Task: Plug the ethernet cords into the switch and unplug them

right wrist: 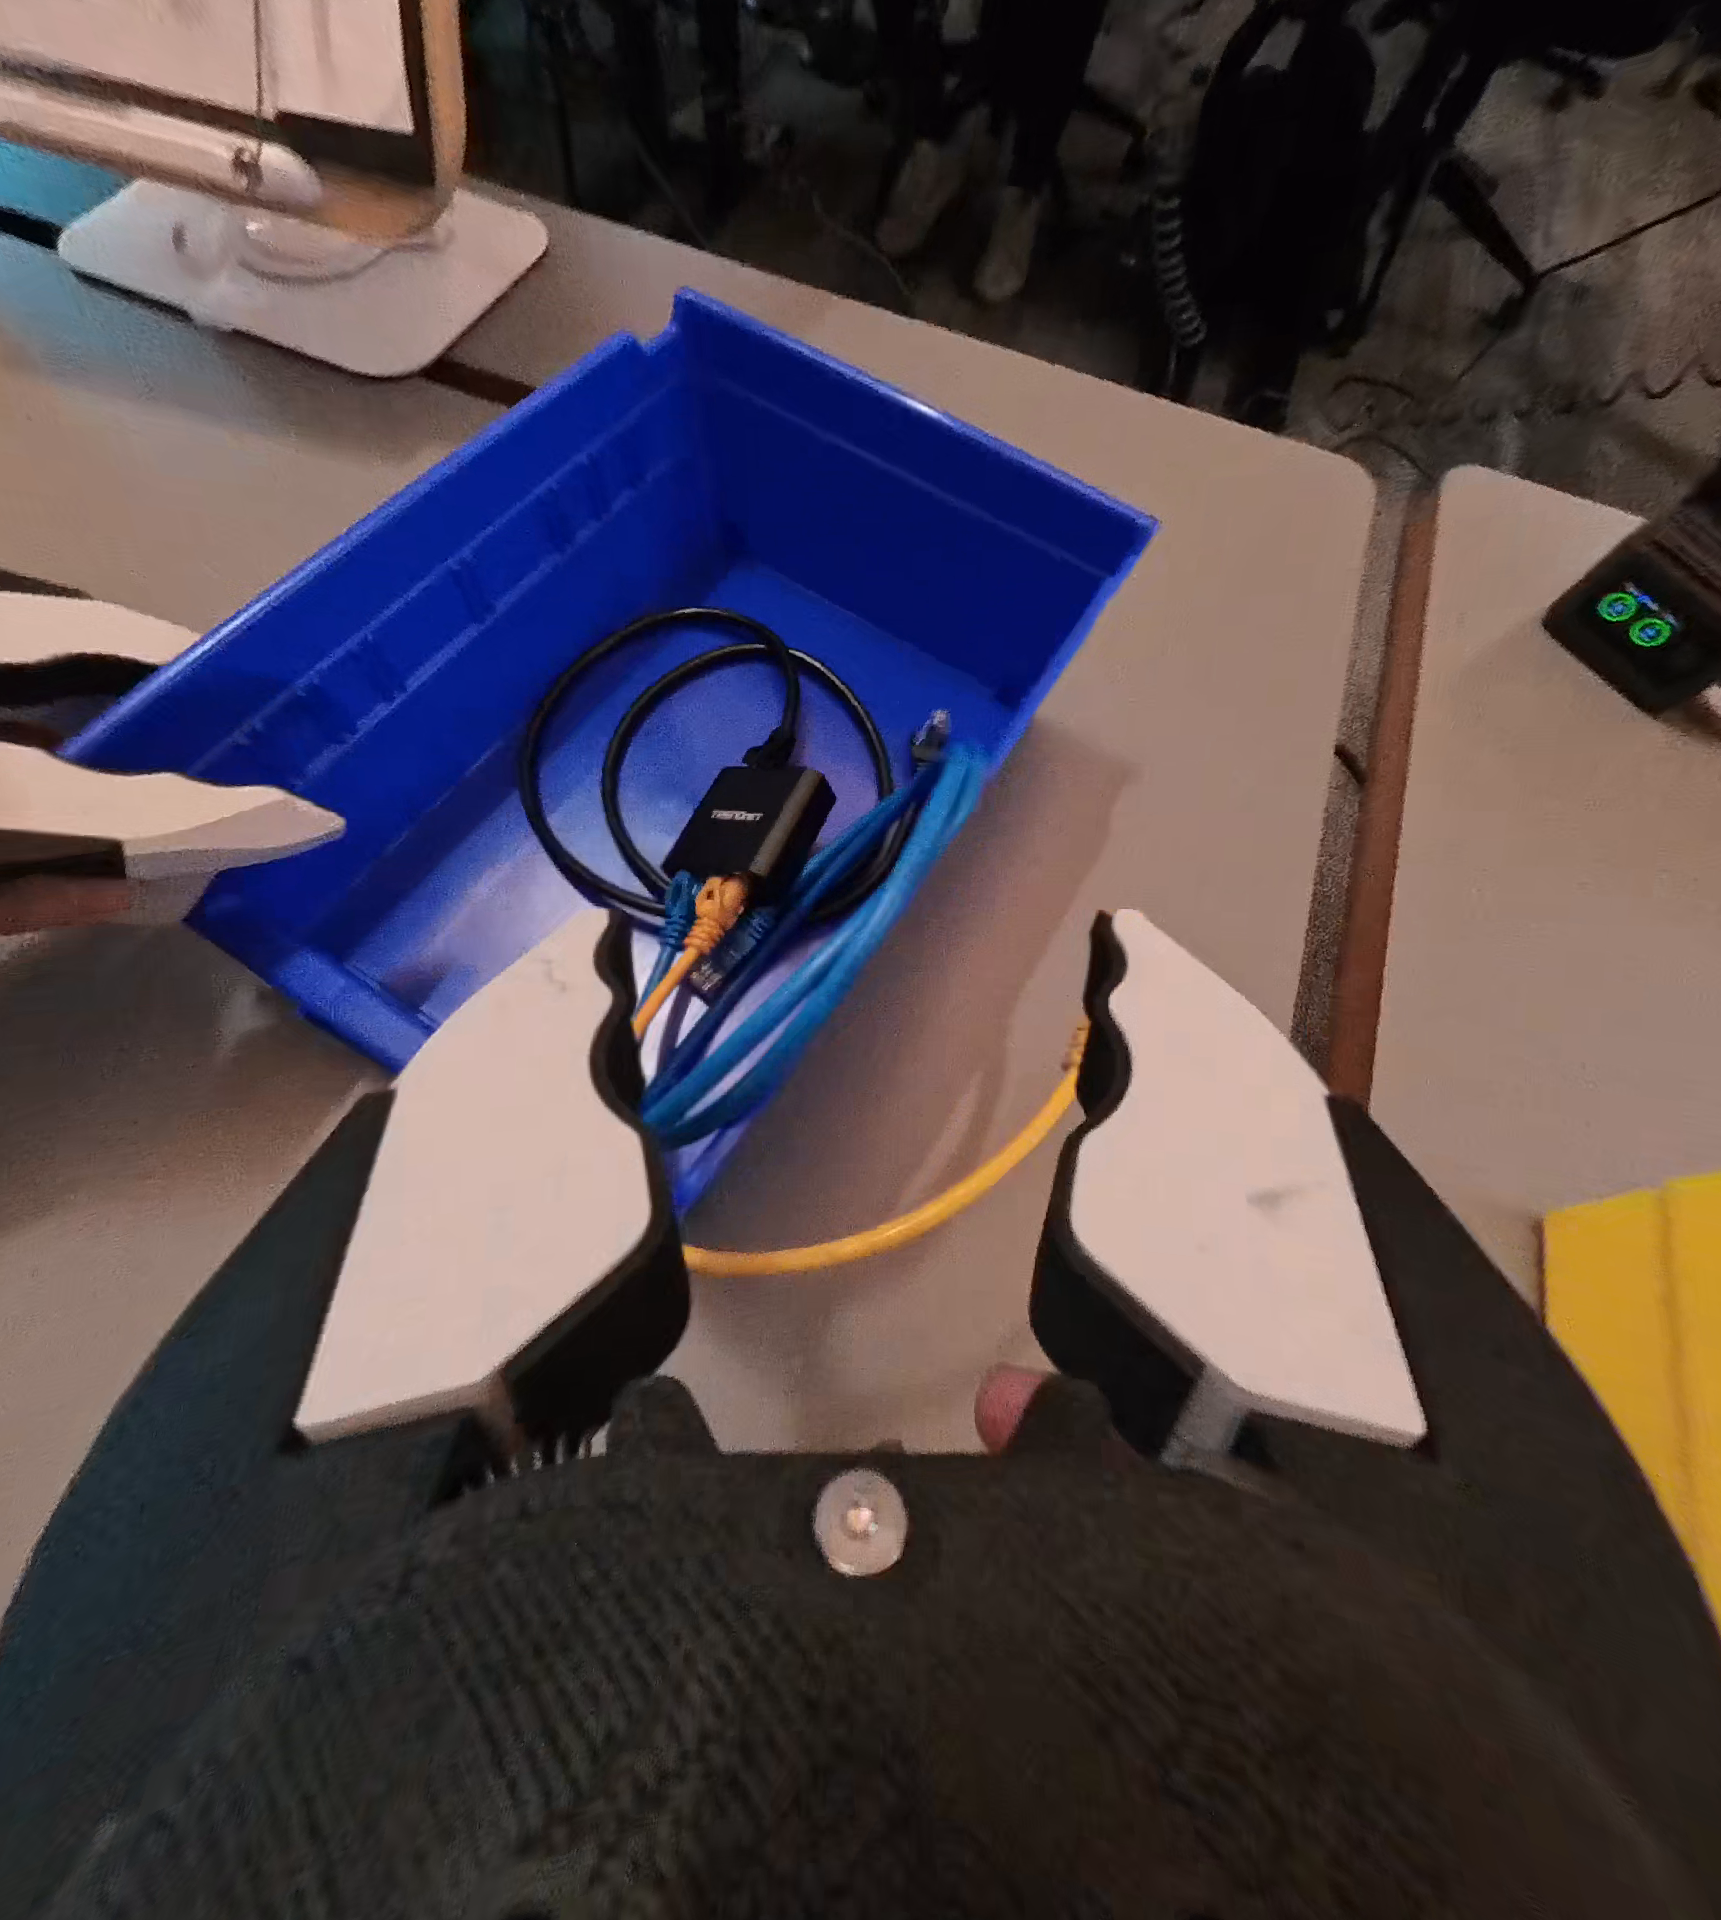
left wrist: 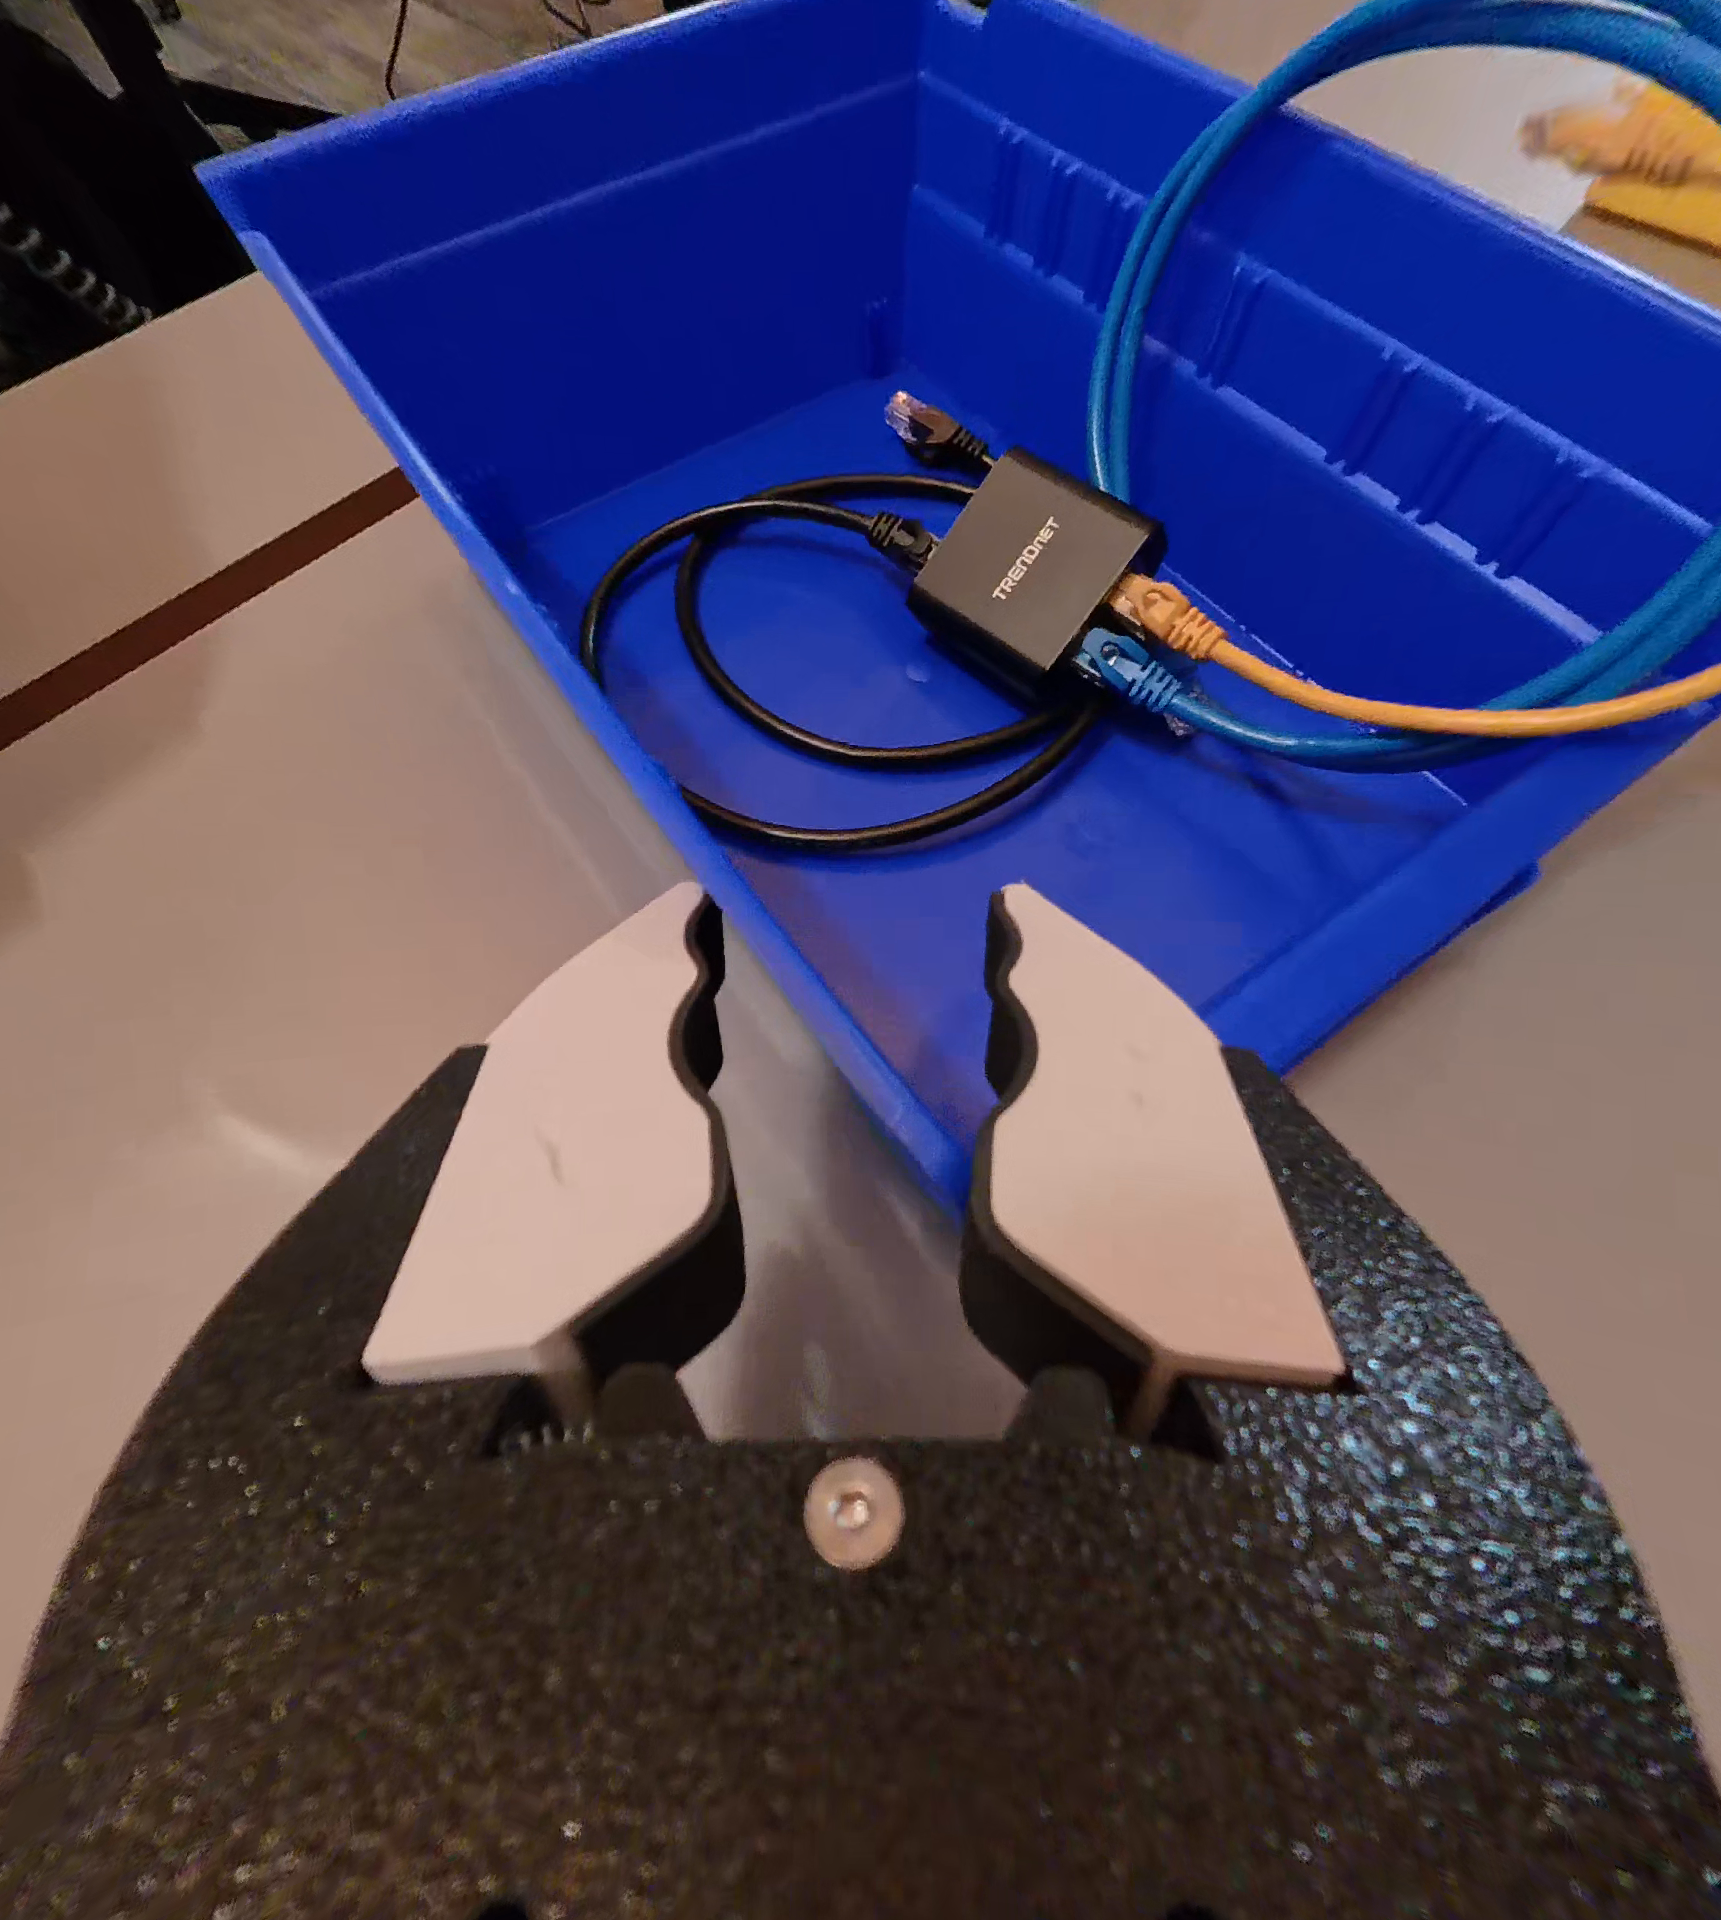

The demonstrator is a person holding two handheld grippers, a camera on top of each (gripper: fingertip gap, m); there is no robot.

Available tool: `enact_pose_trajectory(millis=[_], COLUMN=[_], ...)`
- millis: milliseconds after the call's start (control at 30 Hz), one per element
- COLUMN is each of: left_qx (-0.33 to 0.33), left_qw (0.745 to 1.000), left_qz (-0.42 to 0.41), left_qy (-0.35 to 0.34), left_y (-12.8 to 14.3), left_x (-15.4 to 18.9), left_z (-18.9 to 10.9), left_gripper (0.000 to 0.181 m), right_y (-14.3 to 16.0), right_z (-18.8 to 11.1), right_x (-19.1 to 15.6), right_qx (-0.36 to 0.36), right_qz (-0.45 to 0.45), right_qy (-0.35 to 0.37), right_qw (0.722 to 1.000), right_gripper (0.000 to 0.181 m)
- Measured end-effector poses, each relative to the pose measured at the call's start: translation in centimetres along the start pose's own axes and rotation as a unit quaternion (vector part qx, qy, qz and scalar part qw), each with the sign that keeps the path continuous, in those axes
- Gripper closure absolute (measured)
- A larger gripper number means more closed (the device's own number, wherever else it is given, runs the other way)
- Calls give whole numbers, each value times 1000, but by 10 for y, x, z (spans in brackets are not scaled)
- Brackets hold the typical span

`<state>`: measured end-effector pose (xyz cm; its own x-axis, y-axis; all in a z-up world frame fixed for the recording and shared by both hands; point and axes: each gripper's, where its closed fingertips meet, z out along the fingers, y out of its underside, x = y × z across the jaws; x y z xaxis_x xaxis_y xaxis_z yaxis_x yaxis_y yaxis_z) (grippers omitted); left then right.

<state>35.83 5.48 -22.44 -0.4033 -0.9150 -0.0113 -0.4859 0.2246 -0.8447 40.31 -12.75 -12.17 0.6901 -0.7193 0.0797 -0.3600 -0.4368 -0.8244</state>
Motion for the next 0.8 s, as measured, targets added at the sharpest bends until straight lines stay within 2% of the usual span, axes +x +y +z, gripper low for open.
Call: enact_pose_trajectory(millis=[33, 100, 167, 233, 333, 433, 500, 633, 800], left_qx=[3, 5, 5, 11, 16, 15, 10, -7, -26], left_qw=[1000, 1000, 1000, 1000, 999, 996, 997, 999, 999], left_qz=[-4, -6, -5, 7, 12, -1, 6, 0, 10], left_qy=[0, -1, -3, -21, -44, -87, -79, -50, -34], left_y=[-1, -2, -2, -4, -6, -4, 2, 24, 78], left_x=[0, -1, -2, -7, -15, -35, -45, -61, -86], left_z=[0, 1, 1, -1, -2, -6, -14, -50, -131], left_gripper=[134, 134, 135, 141, 150, 172, 175, 176, 175], right_y=[4, 16, 35, 56, 72, 71, 68, 62, 42], right_z=[-6, -20, -30, -36, -38, -43, -51, -67, -70], right_x=[5, 13, 17, 17, 2, -9, -12, -17, -39], right_qx=[9, 19, 33, 35, 55, 92, 120, 145, 161], right_qz=[22, 74, 115, 146, 159, 172, 171, 169, 124], right_qy=[16, 47, 72, 84, 71, 70, 79, 73, 61], right_qw=[1000, 996, 990, 985, 983, 978, 975, 972, 977], right_gripper=[104, 112, 113, 114, 112, 109, 108, 108, 104])
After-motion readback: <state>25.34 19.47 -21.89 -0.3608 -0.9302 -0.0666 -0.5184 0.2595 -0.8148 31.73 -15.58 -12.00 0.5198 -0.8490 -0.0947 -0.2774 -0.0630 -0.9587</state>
